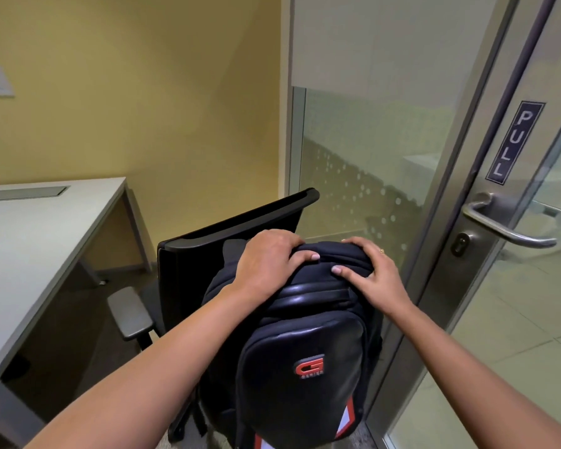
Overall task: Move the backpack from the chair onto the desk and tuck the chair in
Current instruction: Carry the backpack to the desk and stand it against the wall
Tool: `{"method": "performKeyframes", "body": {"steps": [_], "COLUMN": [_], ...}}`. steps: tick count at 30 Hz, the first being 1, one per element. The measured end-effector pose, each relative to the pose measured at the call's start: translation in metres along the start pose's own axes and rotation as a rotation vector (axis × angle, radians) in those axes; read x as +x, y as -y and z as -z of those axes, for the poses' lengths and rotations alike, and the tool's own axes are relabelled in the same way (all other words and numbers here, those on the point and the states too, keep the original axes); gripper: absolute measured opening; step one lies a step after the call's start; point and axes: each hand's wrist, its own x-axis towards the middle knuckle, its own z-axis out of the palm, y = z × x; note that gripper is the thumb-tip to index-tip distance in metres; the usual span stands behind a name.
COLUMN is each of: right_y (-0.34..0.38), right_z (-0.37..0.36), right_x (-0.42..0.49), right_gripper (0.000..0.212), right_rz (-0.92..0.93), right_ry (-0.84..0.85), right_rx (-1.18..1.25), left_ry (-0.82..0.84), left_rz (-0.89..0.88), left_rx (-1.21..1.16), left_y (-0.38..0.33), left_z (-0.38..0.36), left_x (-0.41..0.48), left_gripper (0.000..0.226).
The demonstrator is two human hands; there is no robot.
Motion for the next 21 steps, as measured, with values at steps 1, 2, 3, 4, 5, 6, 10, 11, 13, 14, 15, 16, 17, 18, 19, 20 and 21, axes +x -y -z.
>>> {"method": "performKeyframes", "body": {"steps": [1, 2, 3, 4, 5, 6, 10, 11, 13, 14, 15, 16, 17, 18, 19, 20, 21], "right_y": [-0.004, -0.009, -0.012, -0.015, -0.018, -0.021, -0.030, -0.032, -0.036, -0.038, -0.039, -0.039, -0.040, -0.040, -0.041, -0.042, -0.044], "right_z": [0.002, 0.004, 0.007, 0.009, 0.011, 0.013, 0.019, 0.019, 0.018, 0.016, 0.014, 0.012, 0.009, 0.006, 0.002, -0.001, -0.005], "right_x": [0.003, 0.007, 0.010, 0.014, 0.018, 0.023, 0.045, 0.051, 0.063, 0.069, 0.075, 0.081, 0.087, 0.094, 0.099, 0.106, 0.112], "right_gripper": [0.049, 0.047, 0.047, 0.050, 0.052, 0.054, 0.055, 0.054, 0.050, 0.047, 0.045, 0.043, 0.041, 0.040, 0.039, 0.039, 0.040], "right_rz": [-0.002, -0.008, -0.015, -0.021, -0.029, -0.036, -0.029, -0.024, -0.008, 0.004, 0.014, 0.021, 0.026, 0.033, 0.037, 0.035, 0.028], "right_ry": [-0.037, -0.072, -0.103, -0.126, -0.145, -0.161, -0.191, -0.190, -0.190, -0.192, -0.194, -0.194, -0.193, -0.194, -0.195, -0.195, -0.194], "right_rx": [0.002, 0.012, 0.029, 0.050, 0.069, 0.084, 0.103, 0.100, 0.099, 0.099, 0.096, 0.096, 0.096, 0.098, 0.104, 0.118, 0.138], "left_ry": [0.001, 0.003, 0.006, 0.007, 0.006, 0.004, -0.029, -0.040, -0.060, -0.067, -0.070, -0.072, -0.074, -0.077, -0.077, -0.074, -0.068], "left_rz": [-0.001, 0.000, 0.002, 0.008, 0.016, 0.023, 0.023, 0.026, 0.038, 0.044, 0.052, 0.062, 0.074, 0.084, 0.091, 0.098, 0.108], "left_rx": [0.005, 0.009, 0.009, 0.006, 0.003, 0.005, 0.031, 0.032, 0.033, 0.036, 0.040, 0.043, 0.044, 0.047, 0.053, 0.062, 0.074], "left_y": [-0.004, -0.007, -0.010, -0.012, -0.013, -0.013, -0.011, -0.010, -0.005, -0.003, 0.000, 0.002, 0.005, 0.008, 0.012, 0.015, 0.019], "left_z": [-0.003, -0.005, -0.007, -0.009, -0.010, -0.012, -0.018, -0.019, -0.022, -0.023, -0.023, -0.023, -0.023, -0.022, -0.021, -0.020, -0.020], "left_x": [0.004, 0.009, 0.015, 0.021, 0.026, 0.032, 0.052, 0.056, 0.063, 0.067, 0.070, 0.074, 0.077, 0.081, 0.084, 0.088, 0.093], "left_gripper": [0.040, 0.041, 0.041, 0.041, 0.041, 0.041, 0.043, 0.042, 0.041, 0.041, 0.041, 0.040, 0.039, 0.039, 0.039, 0.039, 0.040]}}
